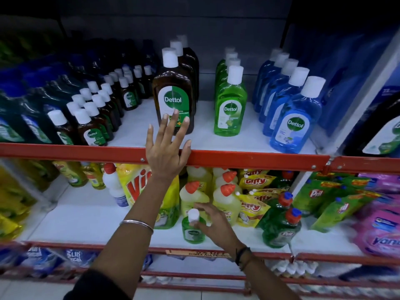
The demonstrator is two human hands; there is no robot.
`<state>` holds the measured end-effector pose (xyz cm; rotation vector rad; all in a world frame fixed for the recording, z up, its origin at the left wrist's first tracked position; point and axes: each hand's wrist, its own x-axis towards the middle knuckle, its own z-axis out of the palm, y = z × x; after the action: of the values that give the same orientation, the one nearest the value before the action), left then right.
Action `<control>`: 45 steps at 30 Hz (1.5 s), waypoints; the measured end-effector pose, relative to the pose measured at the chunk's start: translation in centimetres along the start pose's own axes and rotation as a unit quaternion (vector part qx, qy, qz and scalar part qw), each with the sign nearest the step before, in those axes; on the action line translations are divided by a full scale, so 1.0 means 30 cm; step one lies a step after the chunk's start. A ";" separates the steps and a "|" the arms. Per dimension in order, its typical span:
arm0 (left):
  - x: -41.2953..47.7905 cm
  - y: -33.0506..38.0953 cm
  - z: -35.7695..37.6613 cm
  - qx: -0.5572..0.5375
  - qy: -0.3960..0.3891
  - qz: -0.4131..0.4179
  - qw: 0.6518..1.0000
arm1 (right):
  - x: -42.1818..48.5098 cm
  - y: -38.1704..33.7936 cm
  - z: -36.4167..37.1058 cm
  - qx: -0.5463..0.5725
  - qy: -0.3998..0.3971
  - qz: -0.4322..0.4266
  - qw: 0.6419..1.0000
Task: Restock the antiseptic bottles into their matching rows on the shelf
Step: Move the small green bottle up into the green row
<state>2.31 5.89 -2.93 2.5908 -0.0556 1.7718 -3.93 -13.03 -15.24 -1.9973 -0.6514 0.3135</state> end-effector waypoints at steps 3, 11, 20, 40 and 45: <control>-0.001 0.000 0.002 0.002 -0.003 0.004 1.000 | 0.020 0.010 0.024 0.025 0.001 0.019 1.000; -0.001 -0.001 -0.004 -0.008 -0.009 0.003 1.000 | -0.006 -0.073 -0.076 0.084 0.103 0.012 0.991; 0.000 0.003 -0.018 -0.023 -0.026 -0.005 0.999 | -0.034 -0.360 -0.352 0.153 0.235 -0.111 0.953; 0.003 0.002 -0.011 -0.015 -0.016 -0.004 1.000 | 0.286 -0.598 -0.654 0.132 0.357 -0.188 0.905; 0.005 0.002 -0.012 -0.014 -0.018 -0.009 1.000 | 0.303 -0.590 -0.640 0.122 0.355 -0.182 0.909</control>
<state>2.04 5.83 -2.65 2.5961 -0.0572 1.7056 7.06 -15.17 10.03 -1.5468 -0.4614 -0.5198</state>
